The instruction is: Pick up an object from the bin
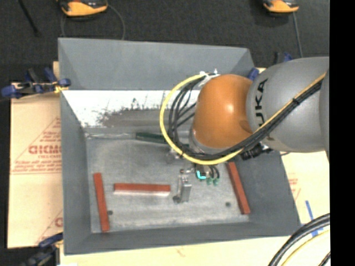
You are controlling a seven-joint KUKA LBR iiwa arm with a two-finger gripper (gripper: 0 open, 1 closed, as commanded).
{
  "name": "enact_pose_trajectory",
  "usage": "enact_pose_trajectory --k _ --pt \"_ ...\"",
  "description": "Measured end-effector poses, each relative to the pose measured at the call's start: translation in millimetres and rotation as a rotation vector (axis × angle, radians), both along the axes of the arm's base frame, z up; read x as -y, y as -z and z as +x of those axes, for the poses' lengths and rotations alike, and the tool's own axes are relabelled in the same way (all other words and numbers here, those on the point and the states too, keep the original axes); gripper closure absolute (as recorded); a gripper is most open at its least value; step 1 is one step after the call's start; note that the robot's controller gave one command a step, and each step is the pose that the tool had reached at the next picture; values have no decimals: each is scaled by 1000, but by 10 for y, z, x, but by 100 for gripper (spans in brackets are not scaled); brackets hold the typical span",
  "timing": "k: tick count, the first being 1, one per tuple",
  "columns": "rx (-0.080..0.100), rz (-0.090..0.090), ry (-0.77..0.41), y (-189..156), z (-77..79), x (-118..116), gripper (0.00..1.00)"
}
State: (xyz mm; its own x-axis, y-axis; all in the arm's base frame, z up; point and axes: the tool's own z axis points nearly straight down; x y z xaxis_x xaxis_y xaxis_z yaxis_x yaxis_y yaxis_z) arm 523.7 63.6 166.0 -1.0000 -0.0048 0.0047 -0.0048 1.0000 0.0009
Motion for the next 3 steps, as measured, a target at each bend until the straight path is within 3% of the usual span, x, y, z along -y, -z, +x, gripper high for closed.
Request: enact_pose_trajectory --k 1,2,3 --pt "3 1 15 998 264 -244 0" --pt "10 1 19 949 279 -237 100" --pt "7 1 210 950 512 -286 100"
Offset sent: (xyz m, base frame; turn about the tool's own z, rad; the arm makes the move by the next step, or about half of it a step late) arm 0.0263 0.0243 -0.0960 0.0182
